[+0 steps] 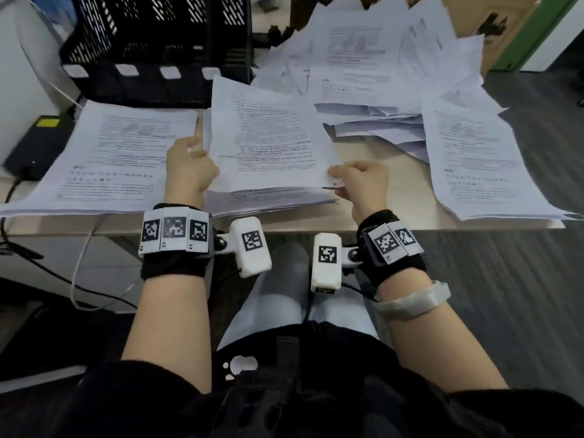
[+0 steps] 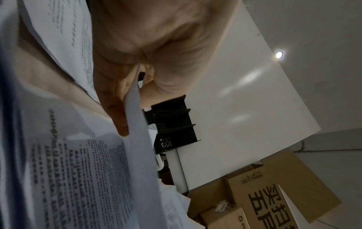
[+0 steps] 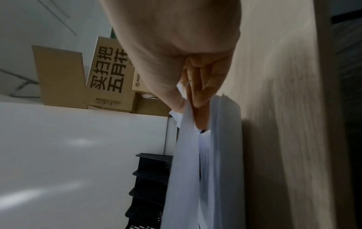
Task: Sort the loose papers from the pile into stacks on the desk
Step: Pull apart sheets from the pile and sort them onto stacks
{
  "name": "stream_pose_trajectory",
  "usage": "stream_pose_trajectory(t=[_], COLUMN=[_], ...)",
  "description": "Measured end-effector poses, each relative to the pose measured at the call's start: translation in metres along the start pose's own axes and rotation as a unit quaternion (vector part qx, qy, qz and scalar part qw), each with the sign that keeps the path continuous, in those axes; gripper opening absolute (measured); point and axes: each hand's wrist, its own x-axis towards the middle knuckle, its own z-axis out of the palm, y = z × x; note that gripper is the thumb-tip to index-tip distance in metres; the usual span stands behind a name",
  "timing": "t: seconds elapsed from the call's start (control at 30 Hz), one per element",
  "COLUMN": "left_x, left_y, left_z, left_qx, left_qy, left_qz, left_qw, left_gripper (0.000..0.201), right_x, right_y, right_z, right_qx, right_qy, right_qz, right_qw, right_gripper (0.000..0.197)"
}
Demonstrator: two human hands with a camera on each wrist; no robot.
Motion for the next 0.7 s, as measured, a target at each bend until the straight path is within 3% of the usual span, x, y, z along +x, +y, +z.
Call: stream_pose_trajectory(t=[0.33, 0.47, 0.57, 0.7], left_x=[0.009, 0.006, 0.004, -0.004], left_y=[-0.016, -0.010, 0.004, 0.029], left_z=[-0.011, -0.010, -0.004, 0.017], left_qx=[0.069, 0.104, 0.130, 0.146], left_qy=[0.039, 0.040, 0.019, -0.043], left_qz=[0.011, 0.037, 0.065, 0.095], left_qw=[0.997, 0.993, 0.989, 0.984], left_gripper=[0.047, 0.045, 0.043, 0.037], right_x=[0.006, 0.007, 0.009, 0.016], right_y=[0.013, 0.012, 0.005, -0.016], right_z=[0.013, 0.011, 0.006, -0.006], right_qx=[-0.118, -0.132, -0.136, -0.130], right_qy=[-0.064, -0.048, -0.037, -0.033], right_qz=[-0.020, -0.033, -0.057, -0.086], right_qw=[0.991, 0.990, 0.988, 0.987], right_gripper=[0.015, 0.031, 0.042, 0.021])
